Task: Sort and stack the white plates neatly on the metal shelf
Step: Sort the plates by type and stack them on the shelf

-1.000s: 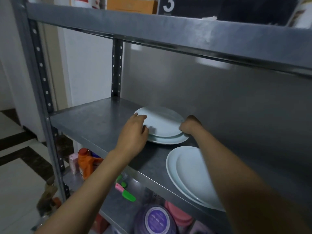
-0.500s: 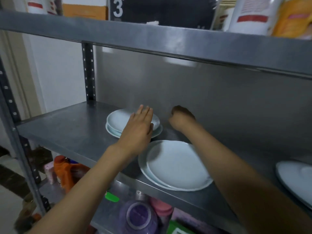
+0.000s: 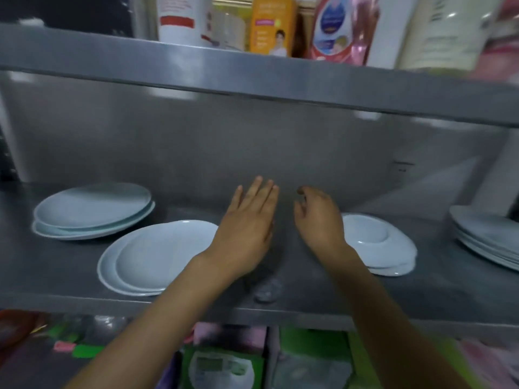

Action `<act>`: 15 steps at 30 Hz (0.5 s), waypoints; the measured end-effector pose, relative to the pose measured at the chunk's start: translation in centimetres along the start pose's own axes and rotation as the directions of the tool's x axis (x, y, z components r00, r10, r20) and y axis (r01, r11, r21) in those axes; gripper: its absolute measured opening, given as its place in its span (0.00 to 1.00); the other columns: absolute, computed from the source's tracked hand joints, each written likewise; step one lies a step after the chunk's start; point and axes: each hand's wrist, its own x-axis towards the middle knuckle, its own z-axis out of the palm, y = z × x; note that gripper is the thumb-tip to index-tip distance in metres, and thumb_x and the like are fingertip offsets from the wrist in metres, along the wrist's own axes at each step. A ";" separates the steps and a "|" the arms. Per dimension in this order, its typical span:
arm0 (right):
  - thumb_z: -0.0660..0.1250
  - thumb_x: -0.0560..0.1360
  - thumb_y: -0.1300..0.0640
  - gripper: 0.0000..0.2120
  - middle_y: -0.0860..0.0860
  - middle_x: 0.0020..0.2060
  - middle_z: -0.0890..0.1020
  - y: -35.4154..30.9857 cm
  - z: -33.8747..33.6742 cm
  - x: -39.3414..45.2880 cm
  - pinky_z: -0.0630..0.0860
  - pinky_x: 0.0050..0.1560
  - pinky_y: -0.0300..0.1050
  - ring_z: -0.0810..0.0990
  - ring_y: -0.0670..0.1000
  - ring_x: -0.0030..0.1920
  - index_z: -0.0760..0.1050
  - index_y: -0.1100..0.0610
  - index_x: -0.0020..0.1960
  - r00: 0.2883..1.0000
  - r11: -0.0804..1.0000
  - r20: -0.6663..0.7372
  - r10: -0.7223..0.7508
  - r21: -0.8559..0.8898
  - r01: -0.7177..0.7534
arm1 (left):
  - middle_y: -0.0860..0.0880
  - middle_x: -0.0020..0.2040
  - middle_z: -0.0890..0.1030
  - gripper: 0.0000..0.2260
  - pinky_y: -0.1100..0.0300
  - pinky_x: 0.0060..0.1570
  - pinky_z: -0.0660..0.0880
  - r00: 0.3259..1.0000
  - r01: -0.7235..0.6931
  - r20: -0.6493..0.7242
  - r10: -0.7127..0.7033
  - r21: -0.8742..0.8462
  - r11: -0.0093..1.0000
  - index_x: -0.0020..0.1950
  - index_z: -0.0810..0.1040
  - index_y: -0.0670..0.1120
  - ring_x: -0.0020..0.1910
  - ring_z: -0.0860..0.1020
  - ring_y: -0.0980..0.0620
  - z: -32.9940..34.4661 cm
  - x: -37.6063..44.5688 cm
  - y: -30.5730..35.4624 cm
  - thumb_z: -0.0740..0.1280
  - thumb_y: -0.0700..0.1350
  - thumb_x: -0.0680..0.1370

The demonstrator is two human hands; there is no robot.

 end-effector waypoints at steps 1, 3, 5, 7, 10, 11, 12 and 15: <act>0.61 0.77 0.59 0.13 0.61 0.52 0.81 1.5 -0.8 -0.7 0.75 0.53 0.54 0.78 0.62 0.53 0.76 0.63 0.57 0.999 1.000 -0.035 0.014 -0.024 -0.015 | 0.44 0.78 0.54 0.27 0.49 0.74 0.44 1.000 -0.015 0.021 0.016 -0.018 1.000 0.77 0.53 0.40 0.77 0.47 0.46 0.8 0.5 1.2 0.50 0.44 0.78; 0.61 0.76 0.61 0.12 0.62 0.51 0.81 4.4 -2.1 -2.0 0.75 0.52 0.54 0.78 0.63 0.52 0.76 0.64 0.56 0.994 0.997 -0.097 0.052 -0.051 -0.057 | 0.46 0.79 0.51 0.25 0.50 0.75 0.42 0.997 -0.043 0.068 0.048 -0.062 0.997 0.77 0.50 0.42 0.77 0.44 0.47 2.6 1.5 3.7 0.51 0.44 0.81; 0.62 0.76 0.62 0.12 0.62 0.50 0.81 7.0 -3.0 -3.1 0.74 0.52 0.52 0.78 0.63 0.52 0.77 0.65 0.56 0.982 0.992 -0.152 0.107 -0.042 -0.115 | 0.46 0.79 0.51 0.26 0.51 0.75 0.42 0.993 -0.073 0.085 0.082 -0.107 0.992 0.78 0.50 0.43 0.77 0.45 0.48 4.2 2.3 5.9 0.55 0.46 0.81; 0.61 0.76 0.62 0.12 0.60 0.51 0.81 9.5 -3.7 -4.4 0.73 0.54 0.51 0.78 0.61 0.52 0.78 0.64 0.56 0.961 0.982 -0.203 0.187 0.002 -0.191 | 0.47 0.78 0.54 0.26 0.49 0.75 0.44 0.989 -0.076 0.114 0.097 -0.179 0.981 0.77 0.53 0.46 0.77 0.47 0.49 5.7 2.9 8.1 0.57 0.49 0.81; 0.60 0.76 0.62 0.12 0.57 0.52 0.81 12.8 -4.3 -6.5 0.72 0.55 0.50 0.78 0.59 0.54 0.78 0.61 0.56 0.916 0.953 -0.265 0.302 0.058 -0.298 | 0.50 0.78 0.55 0.29 0.43 0.74 0.50 0.976 -0.023 0.204 0.080 -0.267 0.964 0.77 0.55 0.51 0.77 0.50 0.49 8.7 3.5 10.3 0.60 0.55 0.79; 0.60 0.76 0.62 0.12 0.57 0.53 0.81 13.8 -4.4 -7.2 0.73 0.55 0.51 0.78 0.59 0.55 0.78 0.61 0.57 0.901 0.940 -0.270 0.340 0.070 -0.333 | 0.50 0.78 0.56 0.31 0.42 0.73 0.52 0.970 0.004 0.232 0.068 -0.296 0.955 0.77 0.55 0.52 0.77 0.51 0.48 9.7 3.8 10.9 0.62 0.58 0.78; 0.61 0.76 0.63 0.12 0.58 0.53 0.81 14.6 -4.4 -7.9 0.73 0.55 0.51 0.78 0.59 0.55 0.77 0.61 0.58 0.882 0.923 -0.271 0.385 0.088 -0.376 | 0.50 0.78 0.56 0.33 0.40 0.72 0.54 0.966 0.032 0.253 0.055 -0.324 0.946 0.77 0.56 0.53 0.77 0.51 0.48 10.7 4.0 11.3 0.64 0.60 0.76; 0.60 0.76 0.62 0.12 0.58 0.52 0.81 15.9 -4.7 -8.4 0.72 0.51 0.49 0.78 0.59 0.52 0.76 0.60 0.58 0.768 0.830 -0.317 0.557 0.180 -0.528 | 0.49 0.77 0.57 0.39 0.39 0.71 0.55 0.965 0.091 0.263 0.010 -0.371 0.924 0.76 0.57 0.53 0.76 0.52 0.46 12.6 4.9 12.1 0.68 0.64 0.70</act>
